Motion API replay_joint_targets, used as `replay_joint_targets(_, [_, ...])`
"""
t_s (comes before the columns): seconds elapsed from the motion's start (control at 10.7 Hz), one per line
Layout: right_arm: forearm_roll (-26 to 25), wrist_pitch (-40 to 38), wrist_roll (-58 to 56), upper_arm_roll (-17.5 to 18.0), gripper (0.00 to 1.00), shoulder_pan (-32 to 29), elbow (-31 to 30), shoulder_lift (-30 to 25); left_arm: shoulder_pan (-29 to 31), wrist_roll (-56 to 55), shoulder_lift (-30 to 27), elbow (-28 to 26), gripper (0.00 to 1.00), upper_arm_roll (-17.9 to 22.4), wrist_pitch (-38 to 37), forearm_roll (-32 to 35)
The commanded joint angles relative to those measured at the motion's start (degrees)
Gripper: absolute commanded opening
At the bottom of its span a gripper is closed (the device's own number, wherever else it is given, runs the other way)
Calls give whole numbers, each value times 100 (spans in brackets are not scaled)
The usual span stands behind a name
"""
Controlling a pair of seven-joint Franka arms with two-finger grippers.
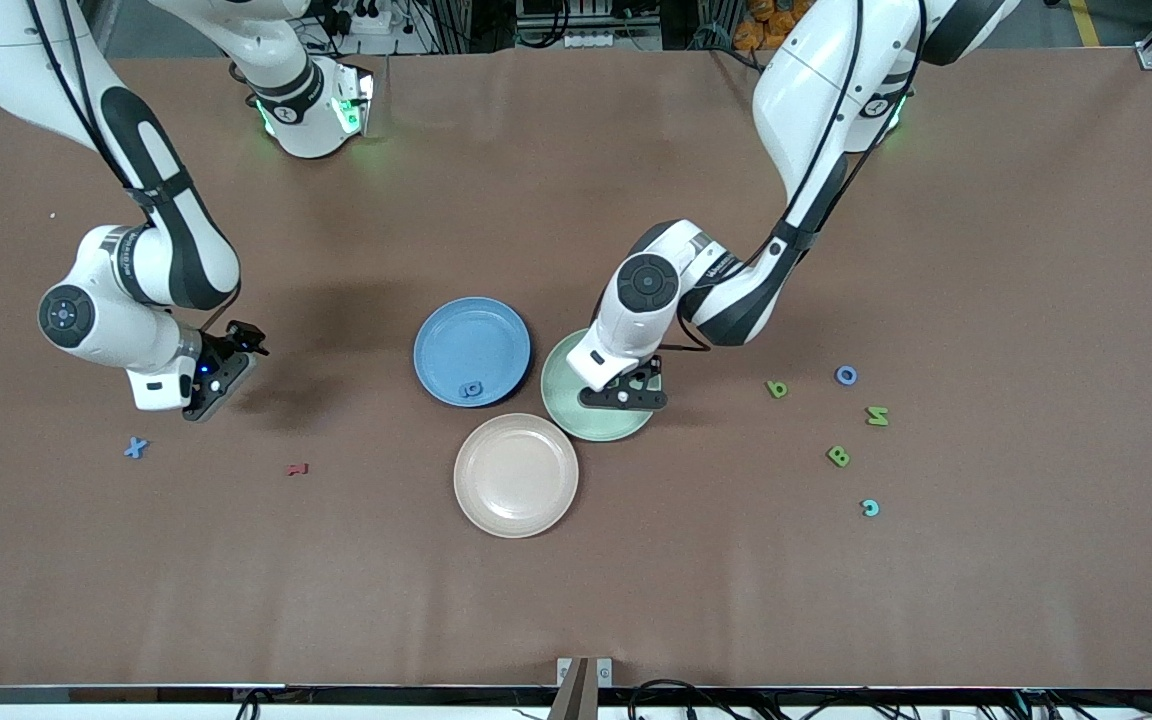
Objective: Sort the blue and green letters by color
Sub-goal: 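Place the d on the blue plate while the left gripper places u on green, then grasp the blue E with the right gripper while the left gripper grasps green B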
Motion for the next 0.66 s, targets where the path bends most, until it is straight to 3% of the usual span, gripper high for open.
replay_joint_targets(0.0, [-41, 778, -912, 103, 100, -291, -793, -325, 182, -72, -195, 172, 100, 113, -23, 178])
replay_joint_targets(0.19, [-41, 851, -1037, 103, 100, -379, -1048, -483, 621, 522, -660, -28, 100, 114, -267, 266])
replay_joint_targets(0.56, [-41, 1148, -1029, 103, 100, -379, -1672, -914, 2017, 3130, -1321, -836, 100, 87, -559, 266])
